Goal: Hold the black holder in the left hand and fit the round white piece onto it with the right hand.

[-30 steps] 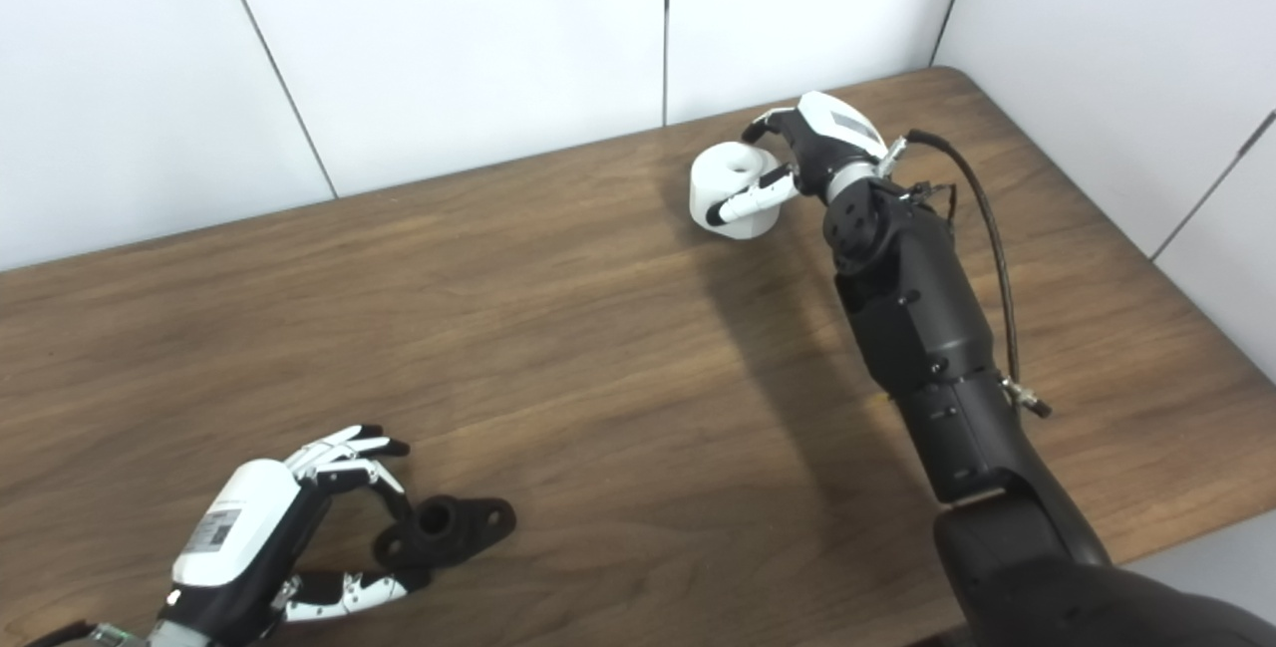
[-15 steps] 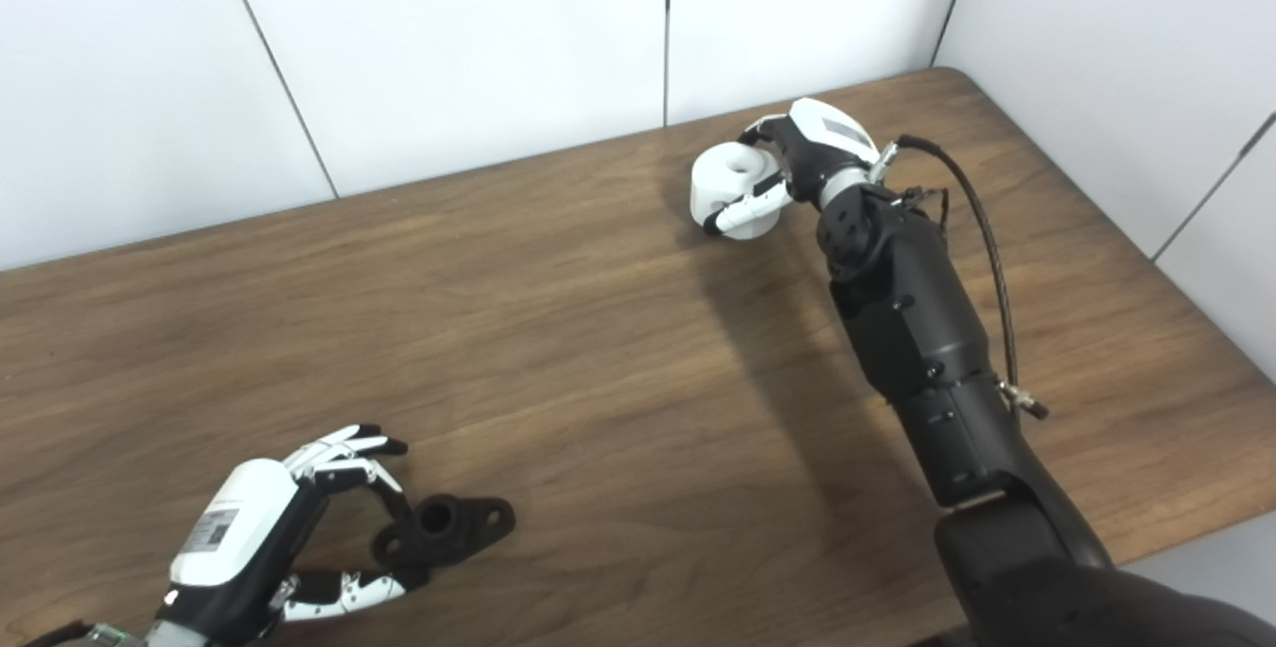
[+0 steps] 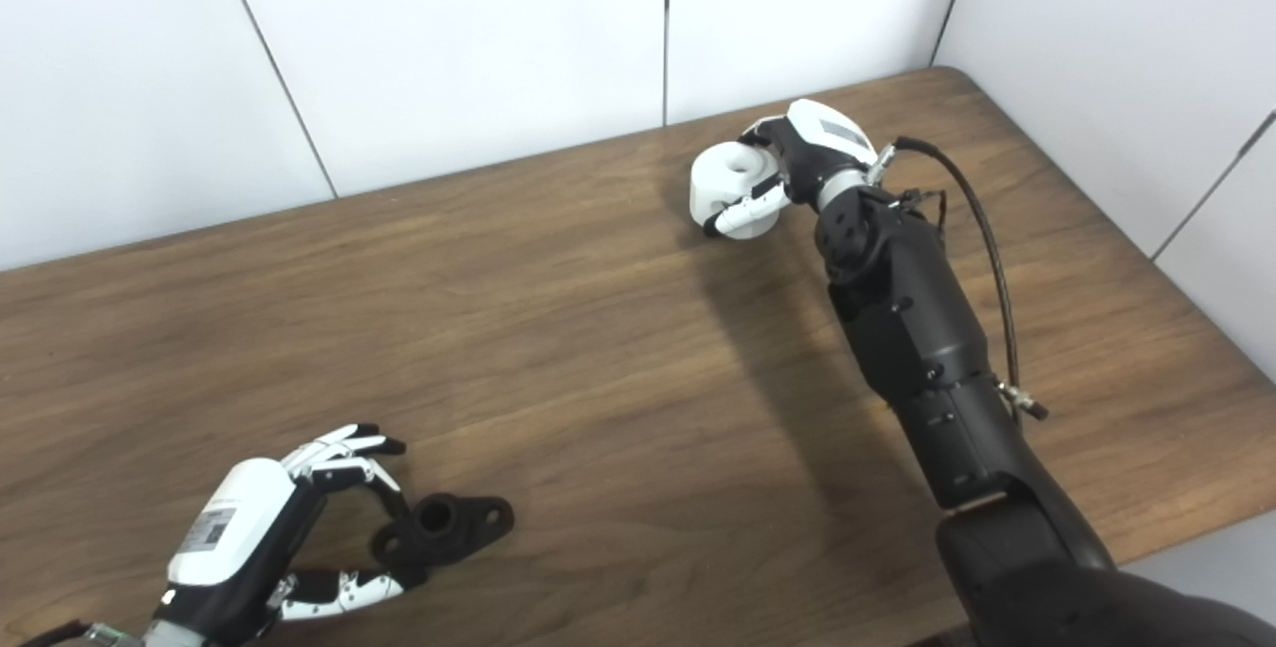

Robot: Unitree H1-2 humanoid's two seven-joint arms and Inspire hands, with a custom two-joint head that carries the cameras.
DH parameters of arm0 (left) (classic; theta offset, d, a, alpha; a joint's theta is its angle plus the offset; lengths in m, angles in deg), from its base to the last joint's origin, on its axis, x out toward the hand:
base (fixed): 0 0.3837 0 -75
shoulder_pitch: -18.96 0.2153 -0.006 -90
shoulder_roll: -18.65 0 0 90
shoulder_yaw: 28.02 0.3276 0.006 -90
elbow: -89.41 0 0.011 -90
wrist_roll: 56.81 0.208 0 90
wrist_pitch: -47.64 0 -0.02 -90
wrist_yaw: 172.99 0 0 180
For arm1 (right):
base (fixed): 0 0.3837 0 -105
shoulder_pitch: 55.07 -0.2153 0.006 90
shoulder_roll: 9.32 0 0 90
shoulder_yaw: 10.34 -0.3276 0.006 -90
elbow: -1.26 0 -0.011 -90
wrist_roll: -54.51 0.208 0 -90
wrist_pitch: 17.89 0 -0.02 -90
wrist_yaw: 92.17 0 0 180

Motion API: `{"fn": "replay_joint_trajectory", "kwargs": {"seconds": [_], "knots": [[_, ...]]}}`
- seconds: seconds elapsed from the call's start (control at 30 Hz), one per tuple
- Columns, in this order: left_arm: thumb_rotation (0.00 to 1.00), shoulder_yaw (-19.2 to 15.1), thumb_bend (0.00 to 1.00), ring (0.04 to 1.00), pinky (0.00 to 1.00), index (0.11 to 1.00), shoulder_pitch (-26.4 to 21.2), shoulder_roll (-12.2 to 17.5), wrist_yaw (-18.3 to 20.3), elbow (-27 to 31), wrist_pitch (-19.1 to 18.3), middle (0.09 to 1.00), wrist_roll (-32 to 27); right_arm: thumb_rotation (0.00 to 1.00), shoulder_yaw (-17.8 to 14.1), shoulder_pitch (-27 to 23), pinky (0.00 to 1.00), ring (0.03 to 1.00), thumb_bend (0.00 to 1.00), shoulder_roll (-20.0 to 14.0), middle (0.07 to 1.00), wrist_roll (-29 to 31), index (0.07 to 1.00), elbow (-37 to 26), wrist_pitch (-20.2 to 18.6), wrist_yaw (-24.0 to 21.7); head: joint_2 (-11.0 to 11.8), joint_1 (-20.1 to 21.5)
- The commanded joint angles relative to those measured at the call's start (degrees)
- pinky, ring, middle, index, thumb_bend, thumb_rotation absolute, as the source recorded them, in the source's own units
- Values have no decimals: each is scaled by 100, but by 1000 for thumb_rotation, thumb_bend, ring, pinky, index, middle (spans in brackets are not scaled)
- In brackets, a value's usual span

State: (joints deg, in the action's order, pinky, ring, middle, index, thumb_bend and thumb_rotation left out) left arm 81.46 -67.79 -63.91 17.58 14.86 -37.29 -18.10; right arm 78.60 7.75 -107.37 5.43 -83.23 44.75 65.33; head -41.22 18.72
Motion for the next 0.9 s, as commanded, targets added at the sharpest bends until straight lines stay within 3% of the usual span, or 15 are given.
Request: {"fn": "replay_joint_trajectory", "kwargs": {"seconds": [0.0,0.33,0.4,0.47,0.87], "knots": [[55,46,519,882,820,488,260,110,393,-182,-310,798,73,311,7,-174,1000,957,817,-219,850,27,719,-105,52,191,-2,4],[55,50,518,885,830,488,266,110,421,-160,-335,802,128,265,-132,-108,1000,1000,771,-132,925,71,607,-216,46,168,-32,-41],[55,48,518,886,834,488,268,107,432,-151,-338,803,129,180,-155,-85,1000,1000,587,-110,926,96,521,-224,46,248,-32,-41],[54,38,518,888,843,488,274,95,436,-138,-344,804,114,153,-105,-52,1000,1000,535,-140,921,167,495,-222,60,420,-32,-41],[54,41,519,882,826,488,269,37,435,-130,-344,799,171,139,162,70,1000,1000,519,-404,914,559,488,-218,243,881,-54,-161]]}}
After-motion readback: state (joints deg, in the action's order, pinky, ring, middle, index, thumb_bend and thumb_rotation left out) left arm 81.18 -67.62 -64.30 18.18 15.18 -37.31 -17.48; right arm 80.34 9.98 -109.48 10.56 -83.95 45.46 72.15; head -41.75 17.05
